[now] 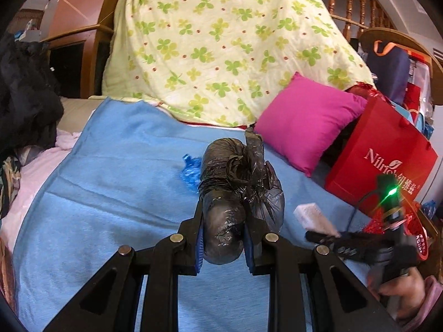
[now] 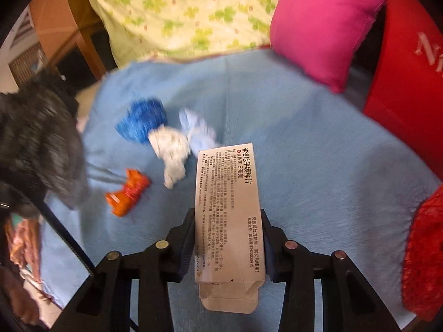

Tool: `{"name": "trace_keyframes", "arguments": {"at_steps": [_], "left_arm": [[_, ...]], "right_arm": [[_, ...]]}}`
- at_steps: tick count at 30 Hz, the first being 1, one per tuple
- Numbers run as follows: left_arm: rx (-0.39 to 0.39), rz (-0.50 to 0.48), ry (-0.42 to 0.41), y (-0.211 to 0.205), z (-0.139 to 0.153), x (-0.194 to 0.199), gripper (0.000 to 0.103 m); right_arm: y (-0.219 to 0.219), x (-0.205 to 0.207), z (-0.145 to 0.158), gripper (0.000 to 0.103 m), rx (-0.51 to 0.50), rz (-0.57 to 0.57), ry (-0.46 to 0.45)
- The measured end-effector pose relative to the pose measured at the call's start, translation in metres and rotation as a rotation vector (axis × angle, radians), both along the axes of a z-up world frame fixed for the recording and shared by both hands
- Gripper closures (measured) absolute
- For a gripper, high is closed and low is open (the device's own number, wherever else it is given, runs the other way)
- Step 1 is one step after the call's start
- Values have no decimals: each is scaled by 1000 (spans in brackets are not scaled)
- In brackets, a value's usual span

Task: Collect trash
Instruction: 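Carry box and black bag into the red mesh basket and open both tools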

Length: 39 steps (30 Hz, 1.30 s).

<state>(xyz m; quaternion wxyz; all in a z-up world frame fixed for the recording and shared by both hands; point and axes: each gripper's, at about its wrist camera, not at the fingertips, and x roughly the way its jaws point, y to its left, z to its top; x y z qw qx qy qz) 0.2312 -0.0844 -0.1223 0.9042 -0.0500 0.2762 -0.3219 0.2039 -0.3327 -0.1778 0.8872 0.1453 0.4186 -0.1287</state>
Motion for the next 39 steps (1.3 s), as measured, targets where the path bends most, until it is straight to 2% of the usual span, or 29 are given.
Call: {"name": "trace_keyframes", "arguments": {"at_steps": [6, 10, 16, 20, 22, 32, 36, 39], "left_arm": [[-6, -39, -37, -25, 12, -27, 78], [23, -50, -65, -51, 24, -54, 78], [65, -91, -131, -95, 48, -103, 78], [117, -121, -210, -132, 69, -133, 78], [130, -138, -236, -148, 77, -145, 78], [187, -234, -306, -223, 98, -189, 78], [196, -280, -301, -249, 99, -200, 78], [178, -330, -261, -264, 97, -204, 78]], "right_arm": [[-19, -61, 57, 59, -19, -30, -191], [-40, -103, 87, 59, -21, -84, -311], [-72, -170, 111, 59, -10, -192, -480], [-99, -206, 124, 59, -14, -263, -563], [-109, -216, 127, 59, -25, -286, -588], [-170, -249, 122, 59, 82, -379, -632], [-194, -264, 116, 59, 145, -416, -640], [-210, -272, 111, 59, 193, -444, -650]]}}
